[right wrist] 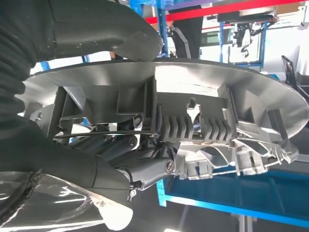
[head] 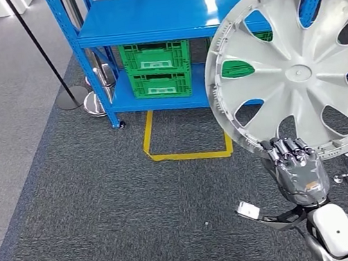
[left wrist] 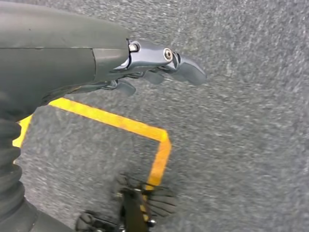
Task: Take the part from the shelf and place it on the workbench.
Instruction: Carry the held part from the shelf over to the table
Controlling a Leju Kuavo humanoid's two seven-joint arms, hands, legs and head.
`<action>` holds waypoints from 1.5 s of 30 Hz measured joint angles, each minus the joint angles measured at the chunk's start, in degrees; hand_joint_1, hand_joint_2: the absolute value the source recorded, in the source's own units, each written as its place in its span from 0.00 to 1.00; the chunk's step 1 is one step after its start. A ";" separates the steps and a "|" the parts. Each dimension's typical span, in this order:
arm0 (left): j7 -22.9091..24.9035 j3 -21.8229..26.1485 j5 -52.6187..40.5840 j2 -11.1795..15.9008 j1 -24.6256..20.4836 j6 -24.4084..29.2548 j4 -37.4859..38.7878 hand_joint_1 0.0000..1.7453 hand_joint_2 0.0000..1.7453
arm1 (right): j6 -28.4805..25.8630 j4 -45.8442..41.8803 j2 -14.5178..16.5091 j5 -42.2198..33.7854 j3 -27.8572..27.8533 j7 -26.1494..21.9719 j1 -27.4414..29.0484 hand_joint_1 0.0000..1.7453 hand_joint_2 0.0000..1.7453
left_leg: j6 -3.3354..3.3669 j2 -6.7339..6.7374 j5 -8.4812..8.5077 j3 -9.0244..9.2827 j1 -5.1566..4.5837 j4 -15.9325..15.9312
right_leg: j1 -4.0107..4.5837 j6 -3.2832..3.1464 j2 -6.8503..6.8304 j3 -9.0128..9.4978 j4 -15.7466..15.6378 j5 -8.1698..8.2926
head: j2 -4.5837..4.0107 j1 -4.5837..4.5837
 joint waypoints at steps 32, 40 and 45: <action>1.09 0.21 0.08 0.12 -0.06 -0.17 0.00 0.00 1.00 | -0.90 -0.01 0.45 -0.02 0.04 -0.02 0.54 1.00 1.00 | -0.17 0.01 -3.40 1.76 -0.14 5.72 | 0.02 -0.21 0.23 -3.12 1.45 1.55 | 0.00 -0.20; 1.34 0.20 -0.01 0.30 -0.08 -0.35 0.00 0.00 1.00 | -1.31 -0.02 0.45 -0.02 -0.11 -0.93 0.71 1.00 1.00 | 1.00 -0.11 3.20 10.55 -0.33 -10.86 | 0.47 0.50 0.35 -4.40 1.99 2.23 | 0.00 -0.09; 1.38 0.21 0.00 0.39 -0.01 -0.44 0.00 0.00 1.00 | -1.41 -0.02 0.45 0.04 -0.13 -1.58 0.73 1.00 1.00 | 1.43 -0.14 3.57 10.12 -0.58 -10.87 | 0.22 1.26 0.32 -4.53 1.49 2.83 | 0.00 -0.08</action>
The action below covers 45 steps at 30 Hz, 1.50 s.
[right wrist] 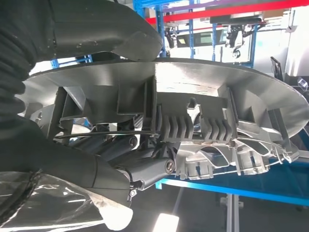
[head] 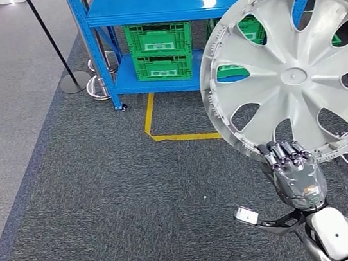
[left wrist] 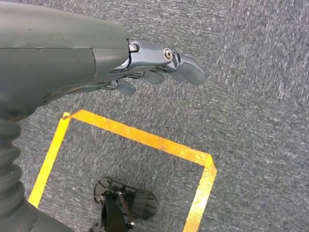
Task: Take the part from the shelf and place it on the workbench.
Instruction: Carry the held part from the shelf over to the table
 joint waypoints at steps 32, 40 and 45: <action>0.61 0.00 -0.52 0.14 -0.20 -0.34 0.00 0.00 1.00 | -0.47 0.01 2.25 -0.64 -0.01 -2.88 1.16 1.00 1.00 | 2.36 1.71 1.64 -0.46 0.32 -1.43 | -0.37 1.90 0.27 -7.03 13.84 -7.06 | 0.00 0.24; 0.66 0.00 -0.58 0.13 -0.12 -0.37 -0.02 0.00 1.00 | -0.51 0.00 2.47 -0.68 -0.05 -2.91 1.29 1.00 1.00 | 0.14 4.80 0.24 -0.86 0.16 0.95 | -0.16 1.28 -3.36 0.79 0.89 -1.71 | 0.00 0.38; 0.68 -0.02 -1.23 0.14 -0.21 -0.17 -0.01 0.00 1.00 | -0.57 0.00 2.75 -0.82 -0.13 -2.90 1.33 1.00 1.00 | -1.11 1.78 -4.51 -3.24 0.85 7.43 | -0.40 -0.65 -0.41 0.12 1.00 -1.18 | 0.00 0.21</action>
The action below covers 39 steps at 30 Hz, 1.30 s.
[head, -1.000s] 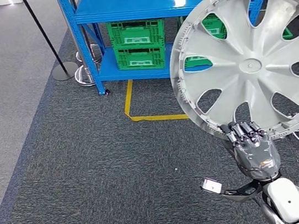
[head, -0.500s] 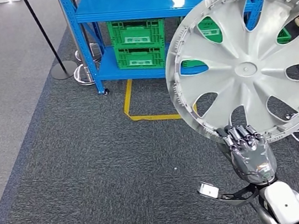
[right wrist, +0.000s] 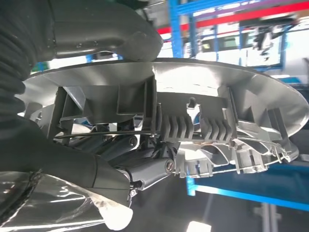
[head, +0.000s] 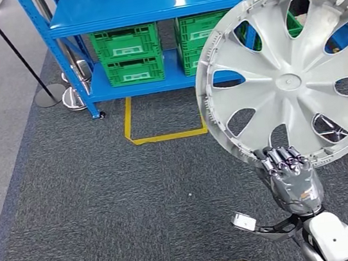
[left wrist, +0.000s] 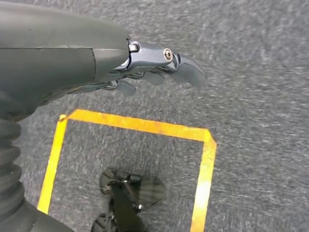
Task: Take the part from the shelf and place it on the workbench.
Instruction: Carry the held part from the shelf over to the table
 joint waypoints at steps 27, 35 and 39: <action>2.14 -0.77 -1.61 -1.54 0.17 -0.34 0.01 0.00 1.00 | -0.44 -0.84 0.49 -0.02 -0.36 -0.21 -0.29 1.00 1.00 | 0.69 4.62 4.32 3.12 -0.53 -7.05 | 0.78 0.36 -2.41 -0.23 -0.53 0.52 | 0.00 0.37; 2.25 -0.79 -1.64 -1.74 0.59 -0.35 0.01 0.00 1.00 | -0.46 -1.09 0.49 -0.03 -0.31 -0.20 -0.13 1.00 1.00 | -0.02 -1.52 -3.33 -2.93 0.03 9.04 | 0.77 -1.07 3.40 -0.95 -0.63 1.56 | 0.00 0.13; 2.32 -0.82 -1.77 -1.85 0.50 -0.25 0.01 0.00 1.00 | -0.67 -1.65 0.44 -0.05 -0.64 0.08 0.26 1.00 1.00 | 1.79 -5.70 3.30 3.50 -0.06 -4.87 | 0.84 -0.52 6.48 -1.20 -0.49 1.98 | 0.00 0.13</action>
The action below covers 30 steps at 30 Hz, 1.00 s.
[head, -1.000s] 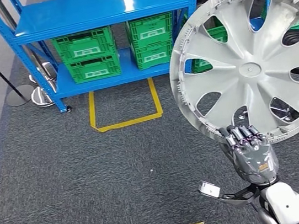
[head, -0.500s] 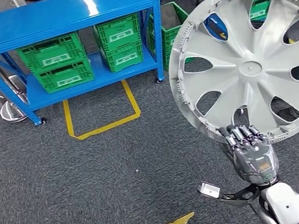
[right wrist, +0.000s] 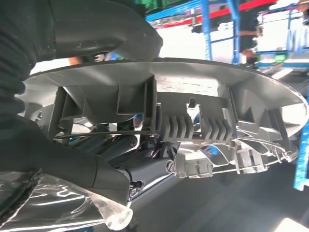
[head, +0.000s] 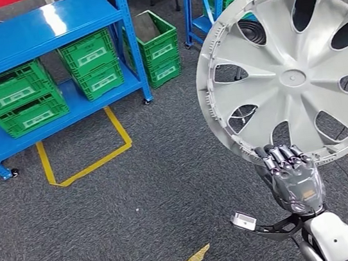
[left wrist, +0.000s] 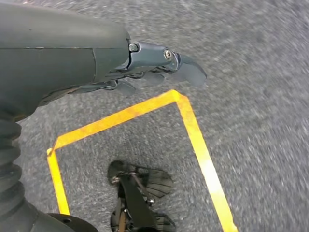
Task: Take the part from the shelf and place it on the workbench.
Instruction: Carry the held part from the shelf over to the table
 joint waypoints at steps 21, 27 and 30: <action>0.55 -1.51 -1.78 -1.53 -0.59 0.77 0.02 0.00 1.00 | -1.63 -3.57 -0.61 0.72 -3.50 -0.10 4.78 1.00 1.00 | -2.15 7.96 -2.24 -0.06 0.05 0.30 | -0.48 0.13 -6.95 0.06 0.14 -0.72 | 0.00 0.15; 0.52 -1.52 -1.79 -1.64 -0.28 0.88 0.02 0.00 1.00 | -1.64 -3.71 -0.61 0.73 -3.87 -0.10 5.65 1.00 1.00 | -1.52 4.05 -6.41 -5.06 0.01 12.24 | 0.14 -0.57 -2.36 -0.40 0.15 -0.21 | 0.00 0.06; 0.55 -1.52 -1.80 -1.50 -0.32 0.97 0.02 0.00 1.00 | -1.66 -3.94 -0.61 0.72 -4.25 -0.10 6.30 1.00 1.00 | 0.39 0.45 -0.81 -0.17 -0.27 1.18 | 0.32 -0.33 -0.10 -0.48 0.14 0.16 | 0.00 0.15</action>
